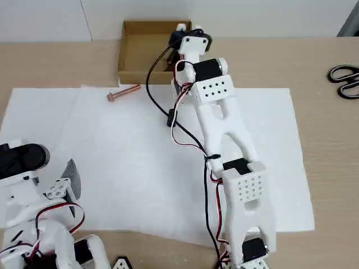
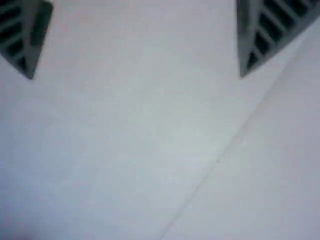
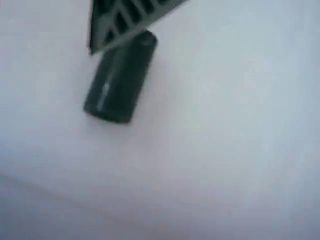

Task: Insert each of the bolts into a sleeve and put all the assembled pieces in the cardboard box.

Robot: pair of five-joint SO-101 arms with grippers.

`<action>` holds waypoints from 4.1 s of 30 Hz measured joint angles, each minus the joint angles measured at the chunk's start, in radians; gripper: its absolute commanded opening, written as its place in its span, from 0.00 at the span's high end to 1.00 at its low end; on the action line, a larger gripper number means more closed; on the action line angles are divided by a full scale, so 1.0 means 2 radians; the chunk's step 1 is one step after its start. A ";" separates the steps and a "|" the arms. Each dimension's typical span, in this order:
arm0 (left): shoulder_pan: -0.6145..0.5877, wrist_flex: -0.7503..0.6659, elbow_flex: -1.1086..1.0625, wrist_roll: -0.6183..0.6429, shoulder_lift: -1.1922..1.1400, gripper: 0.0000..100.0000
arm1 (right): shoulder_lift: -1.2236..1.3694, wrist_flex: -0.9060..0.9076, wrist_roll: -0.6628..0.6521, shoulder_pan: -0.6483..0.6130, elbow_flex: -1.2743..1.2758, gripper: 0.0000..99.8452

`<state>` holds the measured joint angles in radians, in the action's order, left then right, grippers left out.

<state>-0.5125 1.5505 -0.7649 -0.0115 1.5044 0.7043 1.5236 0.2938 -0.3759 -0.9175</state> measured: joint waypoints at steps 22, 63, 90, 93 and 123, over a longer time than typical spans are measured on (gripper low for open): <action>0.000 0.000 0.000 0.000 0.000 0.75 | 0.091 -0.048 0.040 -0.058 0.002 0.70; 0.000 0.000 0.000 0.000 0.000 0.75 | 0.048 0.036 -0.005 -0.033 0.002 0.98; 0.074 -0.019 0.491 -0.066 -0.776 0.75 | 0.032 0.070 -0.144 -0.013 0.002 0.98; 0.079 -0.026 0.588 -0.083 -0.875 0.75 | 0.032 0.074 -0.158 -0.009 0.002 0.98; 0.146 -0.109 1.097 -0.139 -1.401 0.75 | 0.031 0.075 -0.181 -0.006 0.034 0.98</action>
<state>-0.2209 1.3326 1.4293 -0.2892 -1.2973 0.7672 1.6740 -0.0683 -0.3882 -0.8500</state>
